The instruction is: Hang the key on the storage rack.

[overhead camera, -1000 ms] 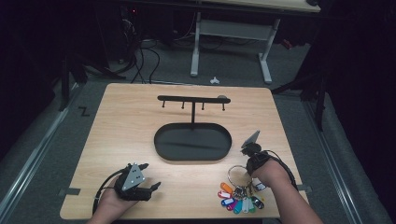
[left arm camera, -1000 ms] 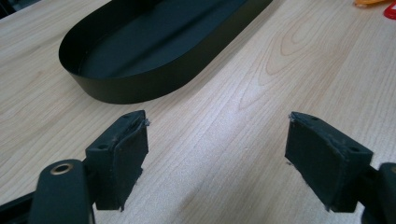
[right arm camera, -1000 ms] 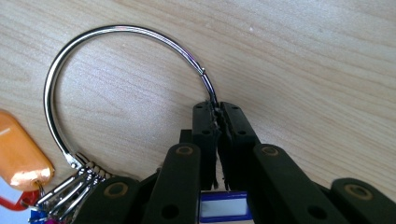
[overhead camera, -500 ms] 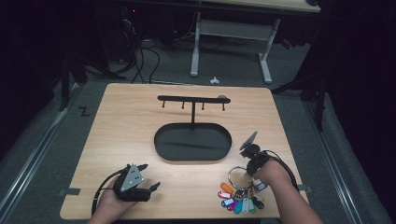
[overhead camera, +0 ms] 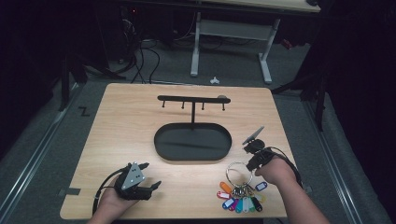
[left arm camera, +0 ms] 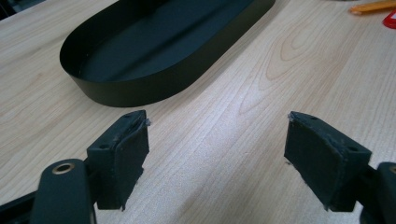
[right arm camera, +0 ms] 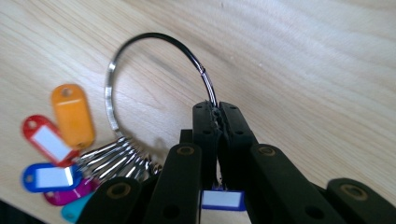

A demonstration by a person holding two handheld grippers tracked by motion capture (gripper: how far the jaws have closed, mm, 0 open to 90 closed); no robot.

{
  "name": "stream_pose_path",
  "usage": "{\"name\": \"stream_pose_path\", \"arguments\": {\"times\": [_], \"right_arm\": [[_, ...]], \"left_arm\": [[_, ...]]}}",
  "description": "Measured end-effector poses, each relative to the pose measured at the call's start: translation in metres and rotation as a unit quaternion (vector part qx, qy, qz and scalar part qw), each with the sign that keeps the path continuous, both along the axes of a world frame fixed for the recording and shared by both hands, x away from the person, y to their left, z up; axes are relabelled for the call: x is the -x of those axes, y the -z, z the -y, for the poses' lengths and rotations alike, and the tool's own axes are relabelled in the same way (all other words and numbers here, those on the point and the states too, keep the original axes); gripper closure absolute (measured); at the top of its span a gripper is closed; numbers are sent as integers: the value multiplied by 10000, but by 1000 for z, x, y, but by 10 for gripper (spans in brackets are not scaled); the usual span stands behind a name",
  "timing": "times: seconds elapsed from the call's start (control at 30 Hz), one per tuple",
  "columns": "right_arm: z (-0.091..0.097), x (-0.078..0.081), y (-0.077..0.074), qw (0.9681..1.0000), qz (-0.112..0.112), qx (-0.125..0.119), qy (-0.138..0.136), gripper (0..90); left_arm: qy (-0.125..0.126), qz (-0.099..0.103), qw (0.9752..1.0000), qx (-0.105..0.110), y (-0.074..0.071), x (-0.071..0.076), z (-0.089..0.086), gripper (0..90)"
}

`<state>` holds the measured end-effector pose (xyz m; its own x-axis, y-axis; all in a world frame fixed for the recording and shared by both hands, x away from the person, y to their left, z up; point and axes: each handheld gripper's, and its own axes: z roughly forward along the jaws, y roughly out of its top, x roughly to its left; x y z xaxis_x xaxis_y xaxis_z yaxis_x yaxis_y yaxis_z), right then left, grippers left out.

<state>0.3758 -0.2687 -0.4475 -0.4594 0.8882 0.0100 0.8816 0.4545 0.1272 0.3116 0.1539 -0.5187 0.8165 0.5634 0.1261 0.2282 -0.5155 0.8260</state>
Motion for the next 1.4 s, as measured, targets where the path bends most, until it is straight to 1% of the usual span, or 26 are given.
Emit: {"name": "stream_pose_path", "arguments": {"times": [0.03,0.1,0.13,0.17,0.2,0.23,0.27,0.33,0.37,0.5,0.63,0.67,0.7,0.73,0.77,0.83,0.9,0.93,0.97,1.0,1.1,1.23,1.27,1.3,1.37,1.4], "right_arm": [[0,0,0,10000,0,0,0,869],[0,2,-8,10000,76,-38,-5,870],[0,3,-12,9999,78,-65,-13,871],[-2,5,-19,9998,155,-129,-52,872],[-2,5,-19,9998,155,-129,-52,872],[-3,6,-23,9997,176,-124,-69,873],[-5,8,-30,9995,266,-143,-107,875],[-6,11,-36,9992,325,-181,-148,876],[-6,11,-36,9992,325,-181,-148,876],[-8,15,-47,9986,379,-300,-224,876],[-9,16,-51,9983,407,-325,-242,876],[-8,16,-52,9982,414,-348,-267,876],[-9,17,-53,9980,423,-418,-212,876],[-9,18,-57,9978,455,-408,-258,876],[-9,18,-59,9979,447,-404,-220,876],[-9,18,-61,9977,471,-424,-237,876],[-8,18,-66,9974,525,-434,-228,876],[-7,18,-72,9971,570,-449,-218,877],[-7,18,-72,9971,570,-449,-218,877],[-6,18,-77,9969,592,-480,-184,876],[-4,18,-82,9967,628,-484,-188,876],[-3,18,-91,9963,712,-444,-201,876],[-4,18,-95,9963,735,-406,-200,877],[-4,18,-95,9963,735,-406,-200,877],[-5,18,-101,9962,761,-368,-191,877],[-5,18,-105,9958,816,-347,-234,877]], "left_arm": [[0,0,10000,0,0,0,0,223],[18,3,10000,-20,0,1,0,223],[20,13,10000,-23,0,1,1,224],[40,16,10000,-34,0,2,2,223],[40,16,10000,-34,0,2,2,224],[54,28,10000,-38,0,2,3,224],[64,47,10000,-40,0,2,4,223],[95,36,9999,-67,0,1,6,223],[125,34,9999,-98,1,0,8,223],[168,11,9997,-182,2,0,9,224],[140,21,9998,-166,2,2,6,223],[121,11,9998,-151,1,2,5,223],[107,14,9998,-141,1,2,4,223],[92,23,9999,-110,1,2,4,224],[105,20,9999,-120,1,2,4,224],[112,21,9998,-136,1,1,5,224],[114,11,9998,-152,2,1,6,223],[116,15,9998,-172,2,1,6,224],[116,15,9998,-172,2,1,6,224],[113,18,9998,-164,2,1,5,223],[94,8,9998,-160,2,1,3,223],[54,16,9999,-124,1,2,2,224],[53,18,9999,-129,1,2,2,224],[58,13,9999,-142,1,2,2,224],[60,18,9999,-157,2,2,2,224],[58,19,9998,-168,2,2,2,223]]}}
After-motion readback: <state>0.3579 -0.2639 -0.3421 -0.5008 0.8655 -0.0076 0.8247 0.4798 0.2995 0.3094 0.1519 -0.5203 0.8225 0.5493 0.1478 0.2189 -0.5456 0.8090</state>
